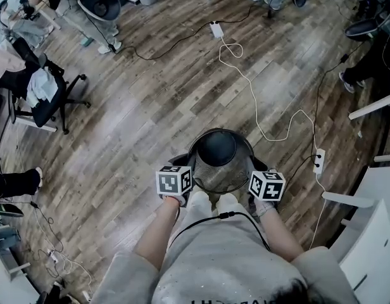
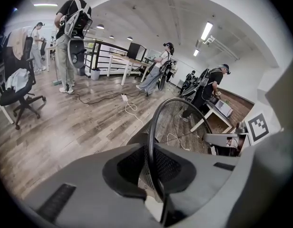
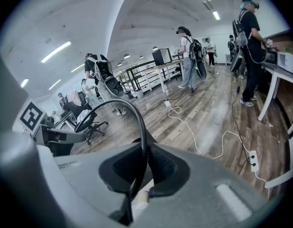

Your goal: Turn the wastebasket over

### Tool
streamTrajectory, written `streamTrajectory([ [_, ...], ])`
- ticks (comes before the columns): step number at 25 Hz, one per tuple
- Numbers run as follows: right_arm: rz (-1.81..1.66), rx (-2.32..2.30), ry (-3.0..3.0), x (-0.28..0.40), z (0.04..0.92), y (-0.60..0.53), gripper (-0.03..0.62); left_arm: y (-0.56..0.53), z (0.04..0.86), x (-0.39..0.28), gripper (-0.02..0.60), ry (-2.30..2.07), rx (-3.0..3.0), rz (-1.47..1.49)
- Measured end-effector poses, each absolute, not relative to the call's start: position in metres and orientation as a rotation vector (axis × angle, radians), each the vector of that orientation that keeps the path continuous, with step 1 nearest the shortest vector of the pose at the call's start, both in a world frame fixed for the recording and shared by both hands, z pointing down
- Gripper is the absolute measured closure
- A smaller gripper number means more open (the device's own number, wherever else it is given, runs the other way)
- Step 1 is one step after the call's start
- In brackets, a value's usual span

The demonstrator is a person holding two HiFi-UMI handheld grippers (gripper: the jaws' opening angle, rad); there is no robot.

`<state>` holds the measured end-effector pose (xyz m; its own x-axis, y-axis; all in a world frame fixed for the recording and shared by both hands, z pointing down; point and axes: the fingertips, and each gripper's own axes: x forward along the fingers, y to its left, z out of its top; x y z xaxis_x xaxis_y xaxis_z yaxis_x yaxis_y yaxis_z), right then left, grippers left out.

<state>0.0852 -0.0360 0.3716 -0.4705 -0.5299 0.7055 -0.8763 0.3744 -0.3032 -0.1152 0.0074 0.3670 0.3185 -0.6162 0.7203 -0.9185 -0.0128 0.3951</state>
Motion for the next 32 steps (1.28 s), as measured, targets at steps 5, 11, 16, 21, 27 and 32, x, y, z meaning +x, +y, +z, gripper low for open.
streamTrajectory([
  [5,0.912,1.187,-2.147,0.098,0.372,-0.035,0.569,0.012,0.366,-0.101,0.546,-1.404,1.706,0.437],
  [11,0.899,1.161,-2.15,0.117,0.373,-0.037,0.571,0.015,0.369,-0.081,0.546,-1.416,1.685,0.417],
  [16,0.89,1.128,-2.146,0.134,0.379,-0.036,0.571,0.02,0.376,-0.062,0.545,-1.423,1.659,0.405],
  [21,0.877,1.097,-2.156,0.145,0.382,-0.038,0.571,0.024,0.378,-0.05,0.545,-1.445,1.634,0.393],
  [27,0.867,1.074,-2.17,0.15,0.38,-0.037,0.571,0.029,0.375,-0.044,0.545,-1.466,1.623,0.388],
  [32,0.857,1.071,-2.183,0.157,0.378,-0.039,0.571,0.028,0.372,-0.037,0.545,-1.48,1.628,0.385],
])
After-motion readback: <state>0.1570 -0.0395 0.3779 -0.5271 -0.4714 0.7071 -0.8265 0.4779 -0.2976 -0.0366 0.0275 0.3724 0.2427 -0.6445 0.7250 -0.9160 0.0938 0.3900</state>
